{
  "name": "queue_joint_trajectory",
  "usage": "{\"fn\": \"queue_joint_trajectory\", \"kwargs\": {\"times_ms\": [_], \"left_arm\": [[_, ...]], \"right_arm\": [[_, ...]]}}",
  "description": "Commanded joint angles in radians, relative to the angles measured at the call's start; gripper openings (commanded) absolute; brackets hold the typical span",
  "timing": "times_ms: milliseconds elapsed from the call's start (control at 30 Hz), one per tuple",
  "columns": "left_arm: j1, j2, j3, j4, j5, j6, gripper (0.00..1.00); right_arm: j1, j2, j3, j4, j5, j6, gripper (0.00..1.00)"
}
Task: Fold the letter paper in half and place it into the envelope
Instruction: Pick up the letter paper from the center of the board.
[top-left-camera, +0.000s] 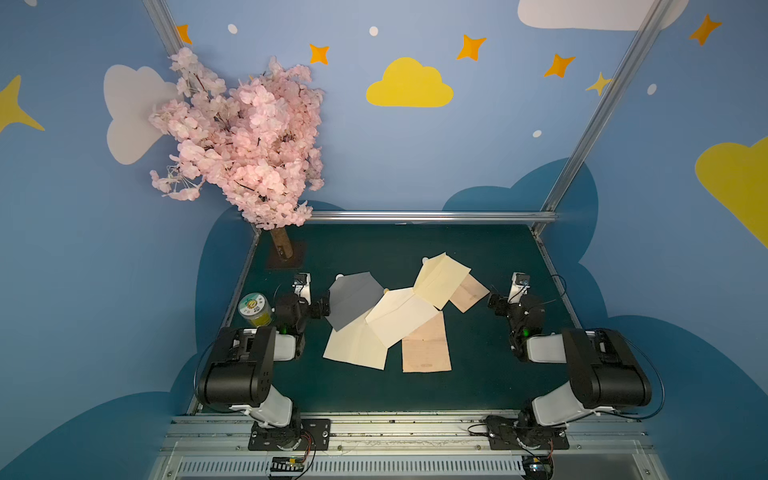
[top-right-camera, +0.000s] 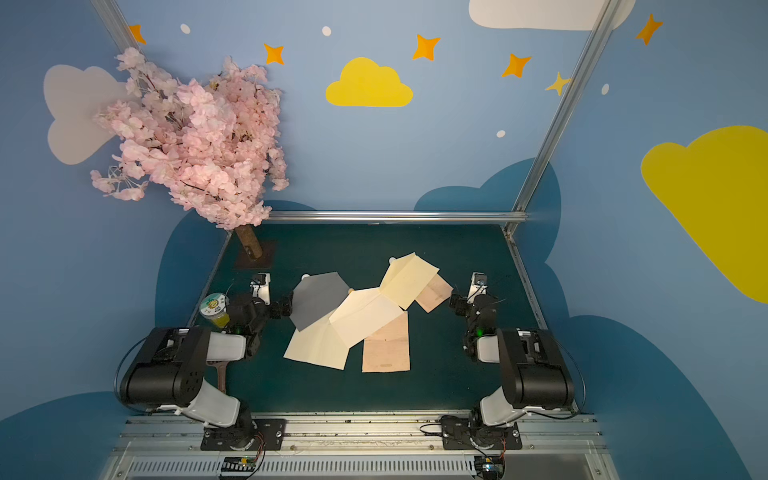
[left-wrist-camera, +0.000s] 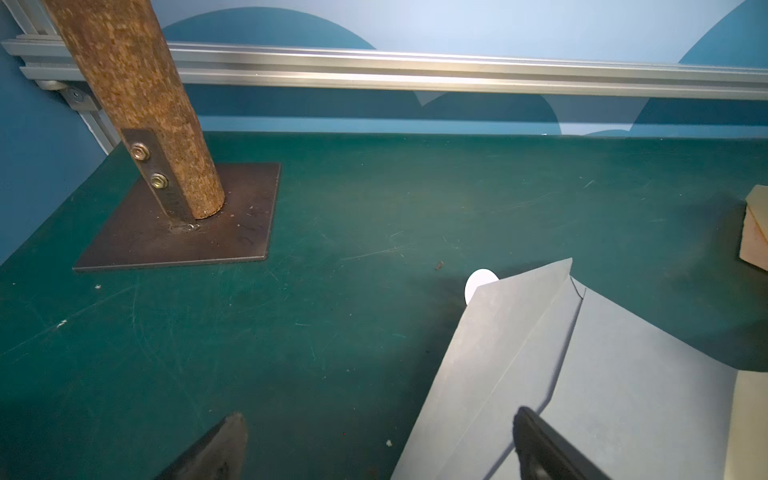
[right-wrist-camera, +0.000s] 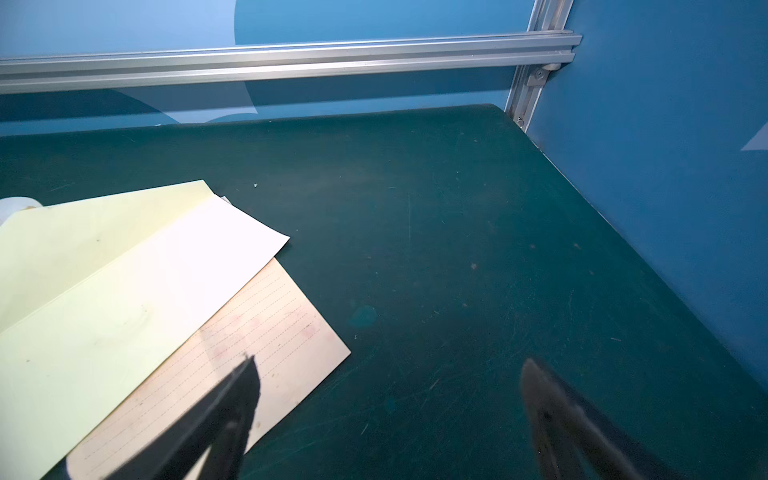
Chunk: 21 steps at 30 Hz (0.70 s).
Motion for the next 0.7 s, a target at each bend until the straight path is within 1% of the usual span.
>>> {"fn": "queue_joint_trajectory", "kwargs": {"times_ms": [0,533,667], "left_arm": [[0.004,0.004,-0.002,0.038,0.055,0.012,1.00],[0.010,0.007,0.006,0.024,0.055,0.003,1.00],[0.010,0.002,0.003,0.032,0.057,0.003,1.00]], "right_arm": [[0.002,0.009,-0.003,0.021,0.009,0.011,0.98],[0.003,0.010,0.001,0.013,0.014,0.009,0.98],[0.021,0.010,0.003,0.012,0.047,-0.005,0.98]]}}
